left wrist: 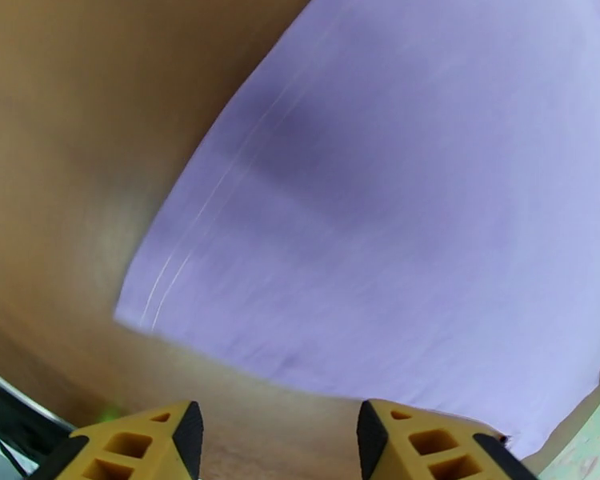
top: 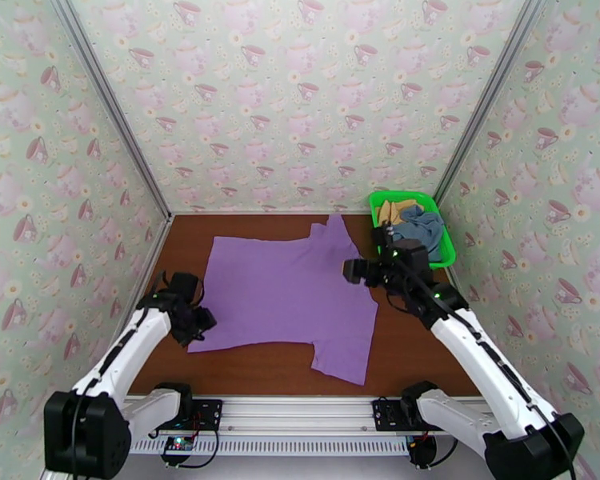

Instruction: Fold and stack the mixed laundry pile

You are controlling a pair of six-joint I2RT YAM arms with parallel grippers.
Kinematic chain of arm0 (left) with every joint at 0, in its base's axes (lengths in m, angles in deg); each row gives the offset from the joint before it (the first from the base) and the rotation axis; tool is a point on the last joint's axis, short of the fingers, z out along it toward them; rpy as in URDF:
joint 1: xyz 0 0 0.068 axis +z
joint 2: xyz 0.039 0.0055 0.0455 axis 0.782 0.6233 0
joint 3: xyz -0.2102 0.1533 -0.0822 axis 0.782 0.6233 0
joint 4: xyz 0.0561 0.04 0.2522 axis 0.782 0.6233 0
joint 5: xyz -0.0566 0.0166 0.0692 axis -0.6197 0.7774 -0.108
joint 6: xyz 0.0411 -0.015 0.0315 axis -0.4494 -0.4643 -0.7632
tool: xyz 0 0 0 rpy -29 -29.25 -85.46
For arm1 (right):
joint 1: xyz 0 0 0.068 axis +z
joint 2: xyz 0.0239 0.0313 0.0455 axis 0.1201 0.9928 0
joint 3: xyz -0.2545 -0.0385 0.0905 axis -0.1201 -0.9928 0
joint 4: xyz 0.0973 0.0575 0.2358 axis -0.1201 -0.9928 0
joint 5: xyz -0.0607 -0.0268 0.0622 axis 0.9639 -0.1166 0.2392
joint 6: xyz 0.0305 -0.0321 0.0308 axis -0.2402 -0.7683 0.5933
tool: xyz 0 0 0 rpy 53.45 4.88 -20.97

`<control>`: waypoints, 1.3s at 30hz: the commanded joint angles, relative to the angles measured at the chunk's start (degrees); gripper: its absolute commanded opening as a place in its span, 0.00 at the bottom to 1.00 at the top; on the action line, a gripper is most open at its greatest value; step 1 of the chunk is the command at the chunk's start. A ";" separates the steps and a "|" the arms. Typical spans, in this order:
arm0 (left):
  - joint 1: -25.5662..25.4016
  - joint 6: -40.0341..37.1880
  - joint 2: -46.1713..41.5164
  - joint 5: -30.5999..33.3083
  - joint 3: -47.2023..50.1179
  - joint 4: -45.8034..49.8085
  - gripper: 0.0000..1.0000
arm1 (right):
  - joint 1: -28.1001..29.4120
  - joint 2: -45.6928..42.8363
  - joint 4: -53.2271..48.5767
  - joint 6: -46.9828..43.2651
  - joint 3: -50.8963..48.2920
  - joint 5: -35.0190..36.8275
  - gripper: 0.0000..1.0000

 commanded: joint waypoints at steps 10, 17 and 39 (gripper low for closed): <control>1.04 10.79 7.73 3.17 5.64 -6.58 0.47 | 5.69 7.55 4.64 0.46 -5.28 -2.43 0.85; 2.70 11.00 9.05 5.57 4.73 -4.19 0.46 | 7.81 11.09 7.08 0.78 -5.89 -2.78 0.86; 8.85 6.28 17.64 5.59 8.22 -18.45 0.23 | 8.73 14.15 9.20 -0.13 -7.93 -3.54 0.82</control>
